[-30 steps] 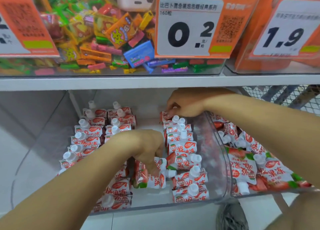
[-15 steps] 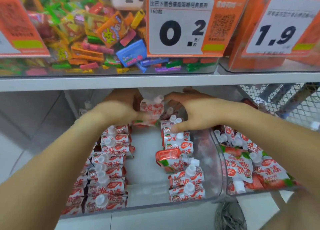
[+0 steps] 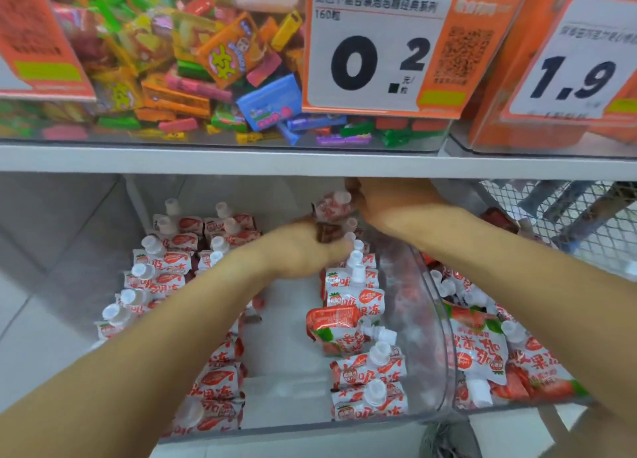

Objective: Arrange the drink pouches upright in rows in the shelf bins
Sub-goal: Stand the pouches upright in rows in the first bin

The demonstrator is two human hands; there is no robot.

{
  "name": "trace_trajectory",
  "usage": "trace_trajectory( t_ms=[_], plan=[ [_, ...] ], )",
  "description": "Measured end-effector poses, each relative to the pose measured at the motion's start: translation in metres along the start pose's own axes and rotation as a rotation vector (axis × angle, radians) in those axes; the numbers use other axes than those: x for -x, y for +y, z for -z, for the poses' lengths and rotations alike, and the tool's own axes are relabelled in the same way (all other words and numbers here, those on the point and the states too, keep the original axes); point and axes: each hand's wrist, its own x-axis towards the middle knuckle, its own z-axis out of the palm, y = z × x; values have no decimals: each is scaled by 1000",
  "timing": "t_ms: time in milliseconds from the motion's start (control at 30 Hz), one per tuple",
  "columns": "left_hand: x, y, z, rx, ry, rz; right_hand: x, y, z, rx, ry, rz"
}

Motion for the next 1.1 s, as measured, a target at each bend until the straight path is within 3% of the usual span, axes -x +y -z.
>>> trace_trajectory(
  t_ms=[100, 300, 467, 633, 733, 900, 1000, 1100],
  plan=[
    [-2, -10, -11, 20, -103, -25, -5, -7, 2, 148, -119, 67],
    [5, -13, -6, 141, -124, 7, -20, -1, -5, 106, -300, 339],
    [22, 5, 7, -287, -109, 64, -37, -4, -10, 165, -362, 341],
    [46, 14, 0, -420, -131, 37, -41, -11, -23, 221, -514, 310],
    [61, 15, -4, -420, -115, 30, -35, -7, -15, 196, -504, 312],
    [71, 14, -15, -413, -85, 3, 23, -1, 18, -60, -186, 301],
    [74, 9, -21, -394, -42, -4, 67, -6, 35, -185, -299, 349],
    [82, 2, -28, -327, 64, -34, 84, -3, 42, -124, -453, 371]
  ],
)
